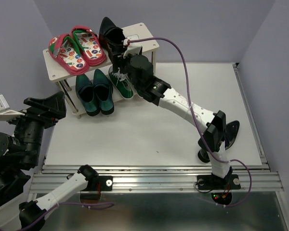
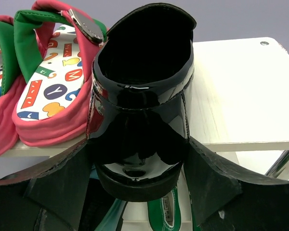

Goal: Place and organize the shoes onto the shoe shelf

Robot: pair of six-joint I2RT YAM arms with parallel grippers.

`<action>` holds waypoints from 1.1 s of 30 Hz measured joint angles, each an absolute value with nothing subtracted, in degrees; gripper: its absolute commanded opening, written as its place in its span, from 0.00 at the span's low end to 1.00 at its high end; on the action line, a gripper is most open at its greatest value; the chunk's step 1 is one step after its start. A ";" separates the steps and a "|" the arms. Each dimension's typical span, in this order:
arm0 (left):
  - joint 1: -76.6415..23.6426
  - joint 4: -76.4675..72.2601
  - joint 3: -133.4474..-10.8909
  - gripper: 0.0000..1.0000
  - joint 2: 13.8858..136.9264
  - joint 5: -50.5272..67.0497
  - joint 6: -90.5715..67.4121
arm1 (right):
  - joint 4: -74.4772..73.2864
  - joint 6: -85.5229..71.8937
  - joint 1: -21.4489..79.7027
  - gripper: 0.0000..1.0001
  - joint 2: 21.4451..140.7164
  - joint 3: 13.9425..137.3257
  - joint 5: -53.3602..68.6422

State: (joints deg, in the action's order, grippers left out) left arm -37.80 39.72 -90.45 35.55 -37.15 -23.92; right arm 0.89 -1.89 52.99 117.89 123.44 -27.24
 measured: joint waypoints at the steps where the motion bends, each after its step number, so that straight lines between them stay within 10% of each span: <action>1: -37.80 39.72 -90.45 0.95 35.55 -37.08 -23.92 | 1.15 -1.72 52.99 0.76 117.54 122.85 -27.24; 16: -37.80 39.64 -90.35 0.95 35.55 -35.99 -24.45 | -2.52 1.93 53.87 0.65 115.52 123.17 -28.99; 33: -37.80 39.66 -90.35 0.95 35.55 -35.79 -24.49 | -4.34 6.26 54.83 0.79 119.37 128.14 -31.64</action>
